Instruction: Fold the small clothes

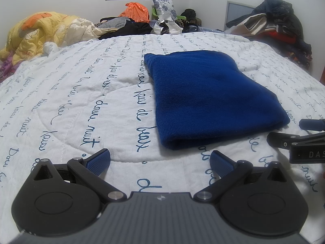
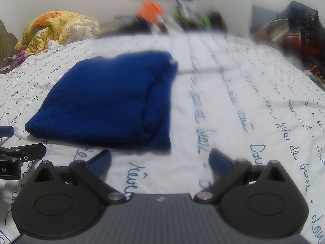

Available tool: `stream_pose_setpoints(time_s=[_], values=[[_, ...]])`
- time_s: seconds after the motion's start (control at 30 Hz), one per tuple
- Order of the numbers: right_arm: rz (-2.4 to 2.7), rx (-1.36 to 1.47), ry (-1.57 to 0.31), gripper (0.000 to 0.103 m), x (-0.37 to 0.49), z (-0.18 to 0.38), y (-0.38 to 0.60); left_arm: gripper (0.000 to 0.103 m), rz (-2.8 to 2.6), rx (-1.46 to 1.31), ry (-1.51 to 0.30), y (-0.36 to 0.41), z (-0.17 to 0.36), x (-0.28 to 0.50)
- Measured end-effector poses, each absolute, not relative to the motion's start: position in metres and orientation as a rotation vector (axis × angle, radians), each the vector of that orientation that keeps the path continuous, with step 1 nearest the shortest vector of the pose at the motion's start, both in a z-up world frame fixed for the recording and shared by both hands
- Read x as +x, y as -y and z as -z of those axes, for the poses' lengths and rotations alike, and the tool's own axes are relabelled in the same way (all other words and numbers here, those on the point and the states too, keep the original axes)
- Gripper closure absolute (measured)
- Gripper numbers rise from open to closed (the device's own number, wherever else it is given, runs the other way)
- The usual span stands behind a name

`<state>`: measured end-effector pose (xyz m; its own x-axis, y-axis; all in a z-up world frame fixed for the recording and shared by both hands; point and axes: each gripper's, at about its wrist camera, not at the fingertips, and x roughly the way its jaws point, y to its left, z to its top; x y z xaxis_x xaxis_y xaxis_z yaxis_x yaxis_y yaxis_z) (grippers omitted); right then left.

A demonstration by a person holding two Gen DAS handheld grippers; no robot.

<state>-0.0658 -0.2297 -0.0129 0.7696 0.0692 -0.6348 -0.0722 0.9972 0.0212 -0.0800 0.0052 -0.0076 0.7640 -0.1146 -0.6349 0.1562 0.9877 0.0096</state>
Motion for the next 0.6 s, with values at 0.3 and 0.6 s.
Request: stream_pose_setpoints(time_s=[0.3,0.6], values=[[-0.077,-0.004,-0.689,0.0,-0.0657,0.0129,0.2298,0.0,0.147,0.063,-0.685,-0.0057,0.0079,-0.0801],[-0.077,-0.004,-0.689,0.0,-0.0659,0.0129,0.2295,0.0,0.135,0.065,-0.703,-0.0045,0.0042,-0.0802]])
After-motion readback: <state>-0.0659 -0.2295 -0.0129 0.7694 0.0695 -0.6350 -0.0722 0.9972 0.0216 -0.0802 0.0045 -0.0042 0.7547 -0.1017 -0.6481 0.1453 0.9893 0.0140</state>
